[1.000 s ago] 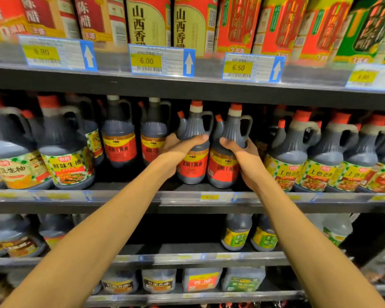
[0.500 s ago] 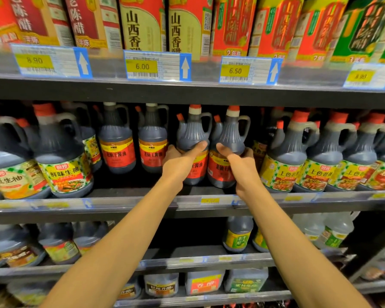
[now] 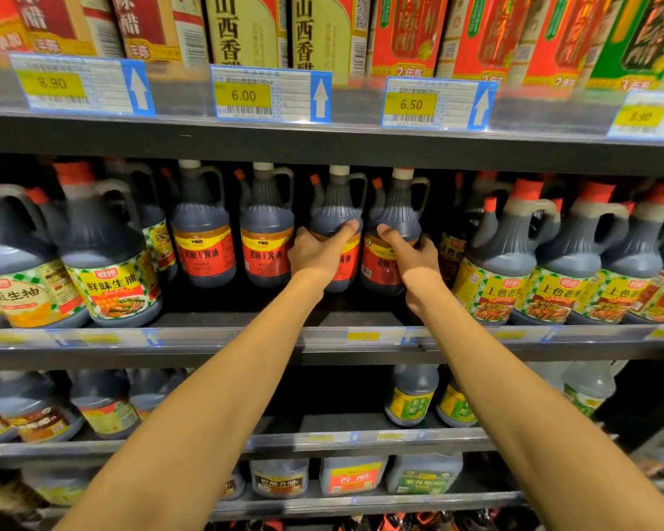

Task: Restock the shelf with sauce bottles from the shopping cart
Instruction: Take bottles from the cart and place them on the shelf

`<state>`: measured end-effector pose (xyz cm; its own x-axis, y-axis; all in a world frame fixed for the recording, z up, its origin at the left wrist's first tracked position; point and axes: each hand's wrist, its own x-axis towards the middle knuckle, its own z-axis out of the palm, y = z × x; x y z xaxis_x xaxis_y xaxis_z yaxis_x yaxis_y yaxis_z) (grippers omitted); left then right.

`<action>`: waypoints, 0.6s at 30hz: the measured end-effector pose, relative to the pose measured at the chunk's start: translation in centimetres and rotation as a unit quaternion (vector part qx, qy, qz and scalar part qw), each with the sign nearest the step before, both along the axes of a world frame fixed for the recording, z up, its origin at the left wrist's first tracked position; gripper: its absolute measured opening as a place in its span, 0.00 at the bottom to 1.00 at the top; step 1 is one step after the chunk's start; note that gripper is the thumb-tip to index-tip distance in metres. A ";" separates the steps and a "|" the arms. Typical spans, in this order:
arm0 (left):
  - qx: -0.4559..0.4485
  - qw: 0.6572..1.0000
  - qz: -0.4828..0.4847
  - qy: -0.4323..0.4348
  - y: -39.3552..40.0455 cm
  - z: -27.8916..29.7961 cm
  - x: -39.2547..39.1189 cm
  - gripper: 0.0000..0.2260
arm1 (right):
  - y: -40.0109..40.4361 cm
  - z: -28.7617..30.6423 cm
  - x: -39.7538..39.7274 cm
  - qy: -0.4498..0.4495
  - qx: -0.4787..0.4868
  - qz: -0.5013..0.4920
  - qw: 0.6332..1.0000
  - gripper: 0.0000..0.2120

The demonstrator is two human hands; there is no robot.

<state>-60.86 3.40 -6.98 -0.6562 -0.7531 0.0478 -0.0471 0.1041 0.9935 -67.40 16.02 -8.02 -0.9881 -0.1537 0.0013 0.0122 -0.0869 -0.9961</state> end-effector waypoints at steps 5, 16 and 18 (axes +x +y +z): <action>-0.023 1.000 -0.007 0.012 -0.3 -0.5 -0.4 0.35 | -0.3 0.3 -0.5 -0.001 0.005 0.004 1.000 0.46; -0.134 0.988 -0.005 -0.070 -0.2 -1.6 -0.1 0.41 | -0.3 -0.3 -0.3 -0.001 0.075 0.013 0.997 0.44; -0.159 0.983 -0.003 -0.092 -0.3 -1.7 -0.3 0.41 | -0.3 -0.9 -0.2 0.029 0.126 0.021 0.991 0.45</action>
<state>-61.17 3.14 -8.71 -0.6797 -0.7157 0.1605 -0.2216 0.4089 0.8853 -67.58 15.76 -8.91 -0.9802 -0.1972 0.0143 -0.0475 0.1647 -0.9852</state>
